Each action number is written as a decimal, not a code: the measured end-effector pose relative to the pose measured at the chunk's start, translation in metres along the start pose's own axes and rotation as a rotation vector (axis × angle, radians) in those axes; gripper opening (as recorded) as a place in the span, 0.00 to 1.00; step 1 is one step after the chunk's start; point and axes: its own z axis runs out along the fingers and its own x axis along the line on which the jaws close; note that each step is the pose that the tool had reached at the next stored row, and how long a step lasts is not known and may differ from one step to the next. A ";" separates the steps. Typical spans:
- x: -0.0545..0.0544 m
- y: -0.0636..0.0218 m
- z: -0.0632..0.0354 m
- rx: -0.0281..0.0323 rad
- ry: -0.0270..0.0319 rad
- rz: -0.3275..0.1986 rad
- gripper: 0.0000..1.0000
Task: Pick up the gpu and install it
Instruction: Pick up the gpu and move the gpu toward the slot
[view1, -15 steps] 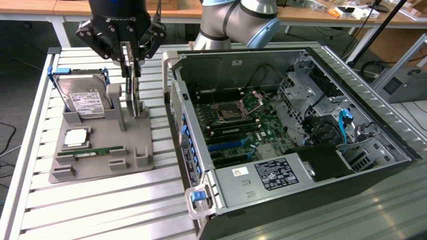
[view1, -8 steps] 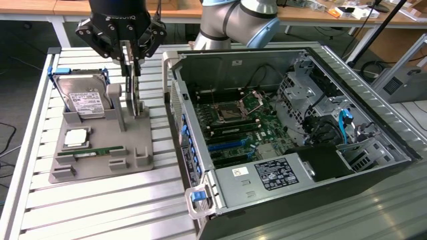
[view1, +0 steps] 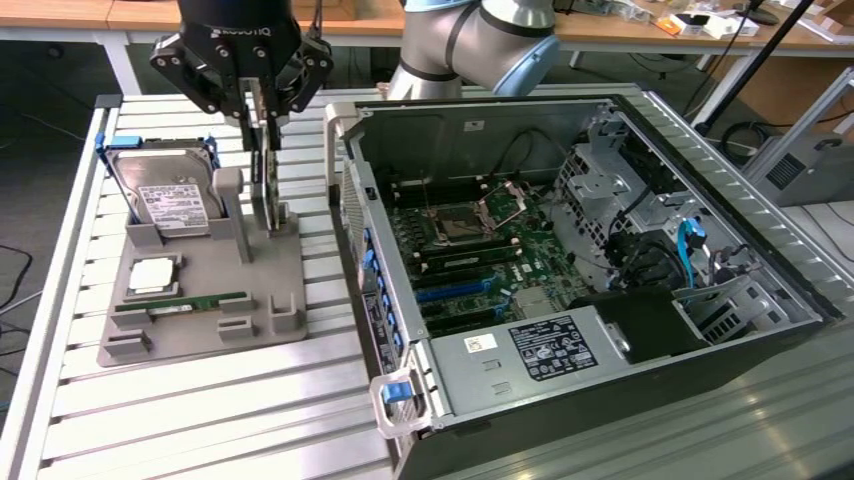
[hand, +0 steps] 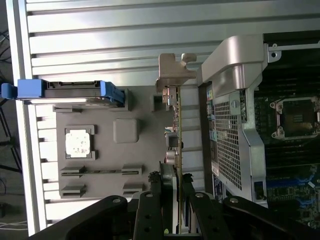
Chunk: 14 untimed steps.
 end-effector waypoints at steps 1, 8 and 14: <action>0.000 0.0000 -0.0003 -0.0001 -0.0001 0.000 0.27; 0.000 0.0001 -0.0027 0.0000 0.0000 0.000 0.27; 0.000 0.0002 -0.0048 0.0000 0.0000 0.000 0.27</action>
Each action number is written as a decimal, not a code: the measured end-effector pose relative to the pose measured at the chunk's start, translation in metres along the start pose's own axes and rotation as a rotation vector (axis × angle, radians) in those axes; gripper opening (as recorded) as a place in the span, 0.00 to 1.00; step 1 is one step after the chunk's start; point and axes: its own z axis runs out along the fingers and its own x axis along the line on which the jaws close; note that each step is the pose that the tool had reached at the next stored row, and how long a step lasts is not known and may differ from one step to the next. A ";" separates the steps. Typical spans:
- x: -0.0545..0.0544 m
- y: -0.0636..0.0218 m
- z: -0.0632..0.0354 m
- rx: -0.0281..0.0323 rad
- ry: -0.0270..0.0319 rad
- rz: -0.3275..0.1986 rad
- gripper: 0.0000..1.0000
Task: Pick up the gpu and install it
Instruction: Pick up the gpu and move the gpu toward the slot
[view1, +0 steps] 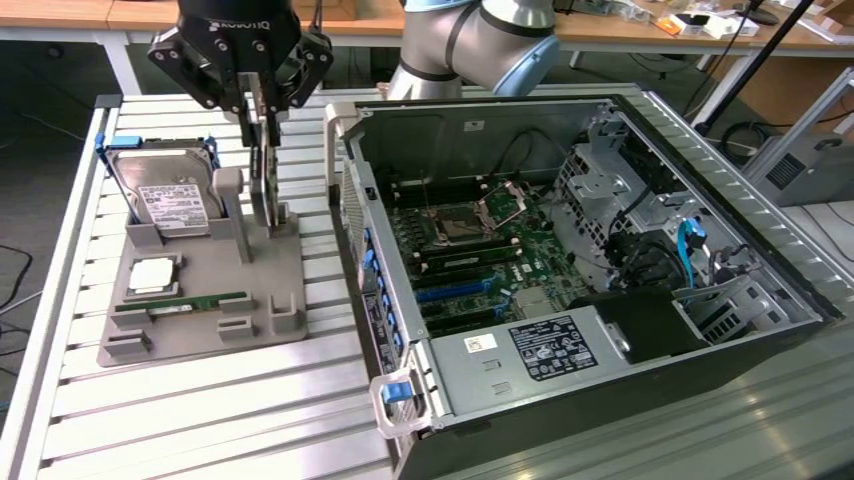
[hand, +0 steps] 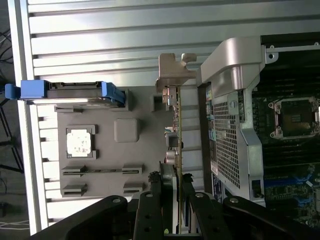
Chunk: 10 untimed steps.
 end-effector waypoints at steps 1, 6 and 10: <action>0.000 0.0000 -0.0004 0.0000 0.0000 0.000 0.27; 0.000 0.0001 -0.0022 0.0000 0.0000 0.000 0.27; 0.000 0.0002 -0.0038 0.0000 0.0000 0.000 0.27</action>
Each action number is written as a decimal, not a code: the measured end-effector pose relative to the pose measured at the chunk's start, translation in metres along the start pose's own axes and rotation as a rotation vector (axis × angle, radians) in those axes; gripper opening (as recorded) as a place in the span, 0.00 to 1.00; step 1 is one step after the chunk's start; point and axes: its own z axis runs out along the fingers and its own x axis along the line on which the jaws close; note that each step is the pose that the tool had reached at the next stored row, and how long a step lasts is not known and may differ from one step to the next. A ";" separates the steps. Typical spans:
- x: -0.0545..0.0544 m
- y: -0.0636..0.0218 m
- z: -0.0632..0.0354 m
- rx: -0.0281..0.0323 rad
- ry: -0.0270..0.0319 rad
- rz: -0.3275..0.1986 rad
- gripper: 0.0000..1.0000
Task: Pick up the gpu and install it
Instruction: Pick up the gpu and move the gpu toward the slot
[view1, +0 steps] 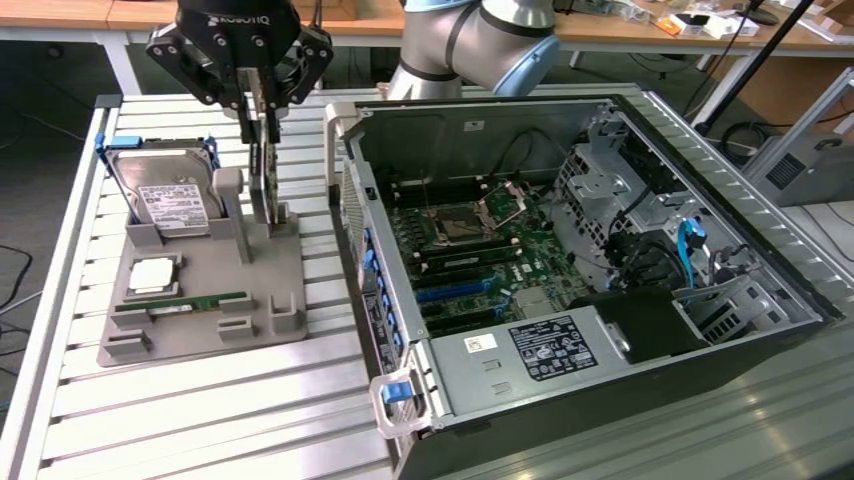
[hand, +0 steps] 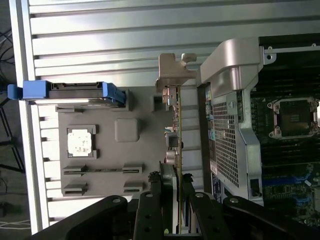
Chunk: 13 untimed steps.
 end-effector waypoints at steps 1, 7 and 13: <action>0.000 0.0000 -0.0005 0.0000 0.0000 0.000 0.27; 0.000 0.0001 -0.0027 0.0000 -0.0001 0.000 0.27; 0.000 0.0002 -0.0050 0.0000 0.0000 0.000 0.27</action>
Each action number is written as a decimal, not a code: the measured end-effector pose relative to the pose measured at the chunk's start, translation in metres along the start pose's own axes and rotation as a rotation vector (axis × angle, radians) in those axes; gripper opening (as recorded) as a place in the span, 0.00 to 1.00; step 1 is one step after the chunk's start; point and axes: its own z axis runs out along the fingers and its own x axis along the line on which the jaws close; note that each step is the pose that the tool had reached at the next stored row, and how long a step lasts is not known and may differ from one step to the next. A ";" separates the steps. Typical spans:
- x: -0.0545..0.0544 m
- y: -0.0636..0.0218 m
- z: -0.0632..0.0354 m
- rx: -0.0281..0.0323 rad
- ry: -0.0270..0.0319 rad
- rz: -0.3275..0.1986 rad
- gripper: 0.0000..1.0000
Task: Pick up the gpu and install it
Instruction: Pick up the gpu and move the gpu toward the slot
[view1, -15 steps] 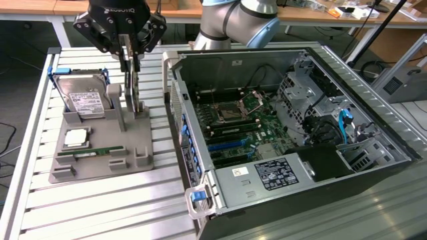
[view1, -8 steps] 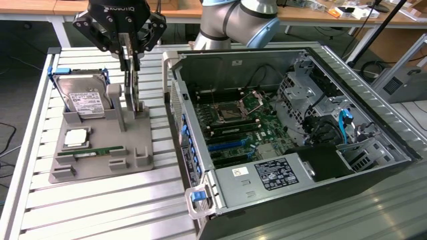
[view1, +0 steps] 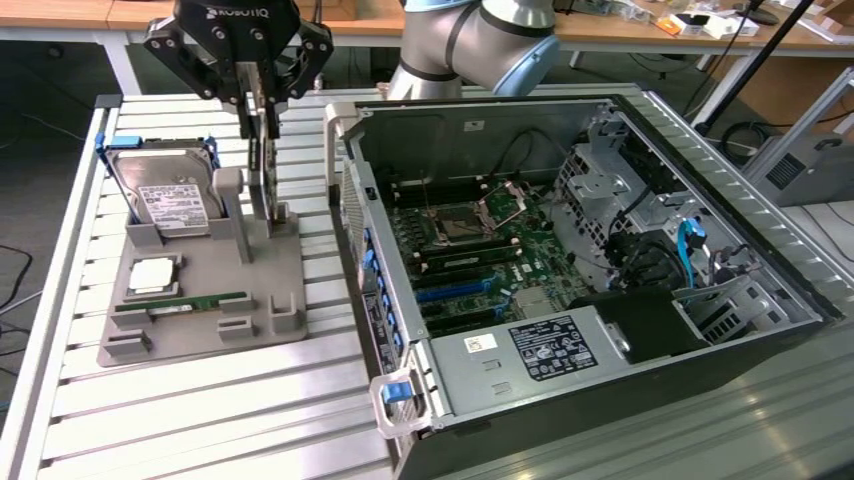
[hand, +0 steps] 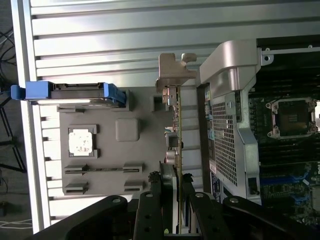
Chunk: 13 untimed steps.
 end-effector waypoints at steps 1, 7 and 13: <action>0.000 0.0000 -0.0003 0.0000 0.0000 0.000 0.27; 0.000 0.0000 -0.0004 -0.0001 0.0000 0.000 0.27; -0.003 -0.0014 -0.0005 0.0012 -0.0001 0.000 0.27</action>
